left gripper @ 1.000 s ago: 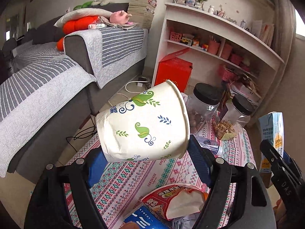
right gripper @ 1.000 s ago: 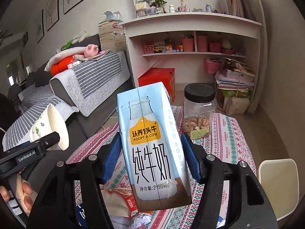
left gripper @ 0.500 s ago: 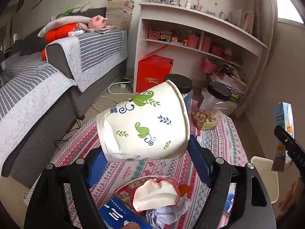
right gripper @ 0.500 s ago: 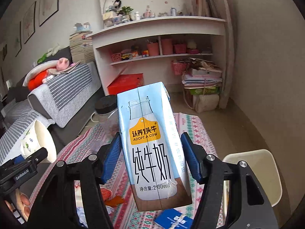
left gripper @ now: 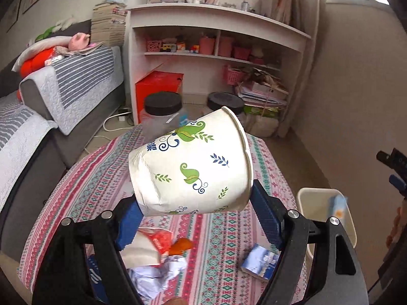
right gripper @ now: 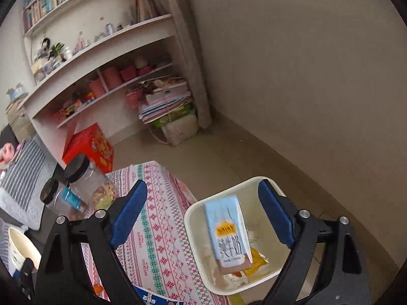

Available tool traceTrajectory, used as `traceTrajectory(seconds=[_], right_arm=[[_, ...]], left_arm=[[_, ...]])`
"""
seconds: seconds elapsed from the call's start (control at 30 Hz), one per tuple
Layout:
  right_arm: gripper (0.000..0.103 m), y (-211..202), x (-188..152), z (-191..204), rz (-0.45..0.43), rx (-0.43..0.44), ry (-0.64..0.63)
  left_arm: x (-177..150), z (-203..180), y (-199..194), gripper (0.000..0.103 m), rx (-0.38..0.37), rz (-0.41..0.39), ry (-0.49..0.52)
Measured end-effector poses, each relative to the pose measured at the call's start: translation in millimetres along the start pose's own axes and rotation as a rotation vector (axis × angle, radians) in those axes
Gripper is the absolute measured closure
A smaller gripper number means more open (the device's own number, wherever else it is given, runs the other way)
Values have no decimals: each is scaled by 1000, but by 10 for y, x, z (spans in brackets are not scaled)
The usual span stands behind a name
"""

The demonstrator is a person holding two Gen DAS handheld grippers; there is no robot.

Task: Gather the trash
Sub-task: 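Carry carton and cup over the wastebasket and open both tools, then move both tools back over the table toward the blue boxes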

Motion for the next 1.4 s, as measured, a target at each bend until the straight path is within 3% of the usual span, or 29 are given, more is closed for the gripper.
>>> traceTrajectory(seconds=[0.37,0.47,0.67,1.0,1.4], right_arm=[[12,-585,540,-597,-213,22,188],[12,-629,566,-648,-218,34,200],[11,-605,486,-376,-180,83,116],[7,-525,-79,687,-105,166,-156],[7,-451,-1085,1828,8,262,-449]], left_arm=[[109,-2086,339,25,-339,129,96],[131,-2220,221,17,-338,106,125],[-76,-1686,73,17,-218,76,184],[-215,-621,-324,17,-24,-44,273],[-264,798,-583,14,176,-24,33]])
Point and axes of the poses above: each gripper's, at about its wrist camera, not at the fingertips, and y roughly the way its jaws point, z to its left, x to its top, the point moved 8 cm from there along y, roughly the way its jaws point, and after that the axes turned 4 degrees about y, right-handed, at the moved point
